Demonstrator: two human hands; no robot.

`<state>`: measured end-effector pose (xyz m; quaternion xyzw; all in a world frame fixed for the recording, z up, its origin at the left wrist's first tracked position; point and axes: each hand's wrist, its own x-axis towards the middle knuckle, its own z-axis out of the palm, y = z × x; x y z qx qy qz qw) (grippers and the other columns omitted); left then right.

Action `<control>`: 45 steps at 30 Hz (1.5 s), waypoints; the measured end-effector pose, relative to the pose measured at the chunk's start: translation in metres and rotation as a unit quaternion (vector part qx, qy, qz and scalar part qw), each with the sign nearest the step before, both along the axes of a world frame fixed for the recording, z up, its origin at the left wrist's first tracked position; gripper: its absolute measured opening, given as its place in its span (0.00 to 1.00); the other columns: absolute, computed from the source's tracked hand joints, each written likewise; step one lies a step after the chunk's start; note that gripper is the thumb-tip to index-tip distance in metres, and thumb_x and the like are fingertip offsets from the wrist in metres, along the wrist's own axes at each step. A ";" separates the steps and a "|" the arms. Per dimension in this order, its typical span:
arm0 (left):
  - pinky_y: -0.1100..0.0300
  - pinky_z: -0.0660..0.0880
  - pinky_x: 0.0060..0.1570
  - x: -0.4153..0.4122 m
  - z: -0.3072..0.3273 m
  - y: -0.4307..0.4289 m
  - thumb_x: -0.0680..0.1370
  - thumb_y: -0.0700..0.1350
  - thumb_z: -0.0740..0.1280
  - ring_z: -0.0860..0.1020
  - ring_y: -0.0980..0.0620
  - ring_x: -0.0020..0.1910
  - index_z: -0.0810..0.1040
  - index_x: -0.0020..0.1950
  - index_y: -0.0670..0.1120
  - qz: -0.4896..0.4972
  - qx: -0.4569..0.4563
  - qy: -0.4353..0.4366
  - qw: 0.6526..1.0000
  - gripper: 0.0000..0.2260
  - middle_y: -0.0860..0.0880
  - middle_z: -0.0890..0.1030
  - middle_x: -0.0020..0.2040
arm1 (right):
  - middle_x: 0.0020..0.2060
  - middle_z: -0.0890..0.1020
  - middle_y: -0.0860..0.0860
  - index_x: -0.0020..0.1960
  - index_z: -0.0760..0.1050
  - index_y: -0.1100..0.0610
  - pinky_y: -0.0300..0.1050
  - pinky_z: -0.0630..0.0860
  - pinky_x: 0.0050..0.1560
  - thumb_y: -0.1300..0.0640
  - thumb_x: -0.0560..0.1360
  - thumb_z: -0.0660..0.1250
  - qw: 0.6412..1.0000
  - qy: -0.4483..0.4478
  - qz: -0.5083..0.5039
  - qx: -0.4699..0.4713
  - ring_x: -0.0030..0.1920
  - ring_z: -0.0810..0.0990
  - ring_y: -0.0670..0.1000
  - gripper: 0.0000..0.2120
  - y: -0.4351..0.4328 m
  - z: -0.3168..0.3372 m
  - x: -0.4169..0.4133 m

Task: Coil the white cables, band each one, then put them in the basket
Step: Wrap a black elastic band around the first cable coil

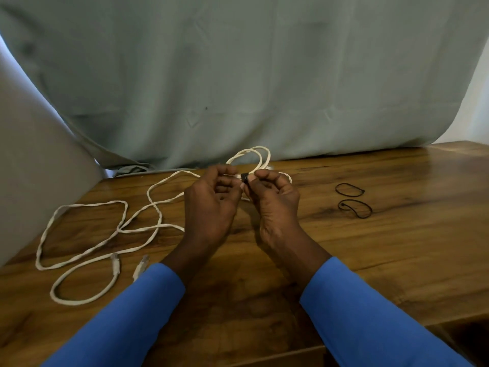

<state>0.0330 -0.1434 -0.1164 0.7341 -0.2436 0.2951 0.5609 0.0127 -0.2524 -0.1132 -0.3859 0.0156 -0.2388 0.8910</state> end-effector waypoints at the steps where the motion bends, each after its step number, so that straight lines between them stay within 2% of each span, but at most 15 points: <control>1: 0.63 0.81 0.43 0.000 0.001 0.000 0.76 0.39 0.76 0.85 0.58 0.43 0.80 0.56 0.50 0.002 -0.012 0.015 1.000 0.12 0.54 0.86 0.43 | 0.33 0.85 0.51 0.44 0.78 0.62 0.43 0.84 0.45 0.74 0.74 0.71 1.000 -0.001 -0.007 -0.006 0.36 0.85 0.48 0.09 0.000 0.000 0.000; 5: 0.57 0.83 0.43 0.004 0.004 0.002 0.72 0.38 0.80 0.86 0.53 0.42 0.77 0.46 0.51 -0.001 -0.045 0.067 0.997 0.14 0.48 0.86 0.42 | 0.36 0.85 0.54 0.46 0.79 0.62 0.43 0.84 0.44 0.73 0.74 0.71 0.999 -0.010 -0.020 -0.025 0.36 0.85 0.49 0.08 0.001 -0.002 -0.001; 10: 0.49 0.84 0.48 0.012 0.007 0.012 0.71 0.34 0.79 0.87 0.47 0.44 0.75 0.37 0.50 -0.050 -0.021 0.086 0.995 0.16 0.44 0.87 0.41 | 0.33 0.85 0.51 0.46 0.78 0.62 0.43 0.84 0.43 0.73 0.75 0.71 0.999 -0.008 -0.025 -0.037 0.35 0.85 0.48 0.08 0.000 -0.002 0.001; 13: 0.50 0.83 0.48 0.012 0.009 0.017 0.71 0.34 0.79 0.87 0.47 0.44 0.75 0.37 0.49 -0.065 -0.002 0.070 0.995 0.16 0.44 0.87 0.41 | 0.35 0.85 0.52 0.46 0.79 0.63 0.45 0.85 0.45 0.73 0.75 0.71 0.998 -0.011 -0.029 -0.057 0.38 0.85 0.51 0.07 0.000 -0.005 0.002; 15: 0.47 0.84 0.48 0.014 0.010 0.019 0.71 0.35 0.79 0.87 0.48 0.43 0.75 0.36 0.49 -0.060 -0.005 0.073 0.995 0.16 0.45 0.87 0.40 | 0.37 0.86 0.55 0.48 0.79 0.65 0.46 0.85 0.47 0.73 0.75 0.72 0.997 -0.018 -0.031 -0.075 0.40 0.86 0.52 0.06 0.001 -0.006 0.002; 18: 0.43 0.84 0.48 0.017 0.010 0.020 0.70 0.36 0.80 0.87 0.47 0.42 0.75 0.35 0.49 -0.046 -0.003 0.082 0.996 0.16 0.44 0.87 0.39 | 0.35 0.85 0.54 0.48 0.78 0.66 0.45 0.85 0.45 0.74 0.75 0.71 0.997 -0.021 -0.029 -0.068 0.36 0.86 0.50 0.06 0.000 -0.005 0.002; 23: 0.45 0.84 0.47 0.016 0.012 0.020 0.70 0.35 0.80 0.87 0.51 0.40 0.75 0.35 0.47 -0.034 -0.001 0.085 0.996 0.15 0.42 0.86 0.39 | 0.32 0.85 0.52 0.47 0.78 0.65 0.43 0.85 0.43 0.74 0.75 0.71 0.998 -0.018 -0.021 -0.059 0.34 0.85 0.49 0.06 0.002 -0.005 0.003; 28: 0.37 0.83 0.47 0.019 0.014 0.023 0.70 0.36 0.81 0.87 0.43 0.40 0.76 0.33 0.50 -0.035 -0.006 0.113 0.993 0.16 0.41 0.86 0.38 | 0.35 0.85 0.54 0.47 0.78 0.65 0.43 0.84 0.45 0.73 0.75 0.72 0.997 -0.023 -0.022 -0.076 0.37 0.86 0.50 0.06 0.002 -0.006 0.004; 32: 0.36 0.83 0.46 0.017 0.016 0.023 0.69 0.35 0.80 0.86 0.39 0.38 0.75 0.33 0.47 -0.037 -0.020 0.133 0.990 0.16 0.40 0.85 0.37 | 0.37 0.85 0.55 0.47 0.79 0.65 0.46 0.85 0.48 0.73 0.74 0.72 0.995 -0.025 -0.027 -0.095 0.40 0.86 0.51 0.06 0.001 -0.009 0.007; 37: 0.34 0.82 0.45 0.016 0.018 0.023 0.69 0.34 0.80 0.86 0.35 0.38 0.74 0.33 0.46 -0.041 -0.051 0.152 0.986 0.17 0.42 0.85 0.33 | 0.47 0.84 0.64 0.53 0.78 0.71 0.53 0.84 0.55 0.73 0.74 0.72 0.986 -0.042 -0.041 -0.154 0.47 0.85 0.55 0.09 -0.001 -0.011 0.007; 41: 0.37 0.83 0.45 0.015 0.012 0.024 0.69 0.36 0.81 0.86 0.41 0.37 0.74 0.33 0.48 -0.032 -0.064 0.127 0.989 0.17 0.45 0.85 0.33 | 0.47 0.85 0.63 0.52 0.78 0.70 0.52 0.84 0.54 0.72 0.74 0.73 0.984 -0.042 -0.042 -0.171 0.48 0.85 0.55 0.08 -0.002 -0.011 0.006; 45: 0.41 0.83 0.42 0.010 0.000 0.014 0.70 0.40 0.81 0.86 0.48 0.38 0.77 0.37 0.52 0.022 -0.055 0.051 0.997 0.14 0.48 0.85 0.36 | 0.43 0.86 0.60 0.49 0.79 0.66 0.51 0.84 0.53 0.73 0.74 0.72 0.993 -0.027 -0.022 -0.113 0.44 0.85 0.54 0.06 0.002 -0.011 0.004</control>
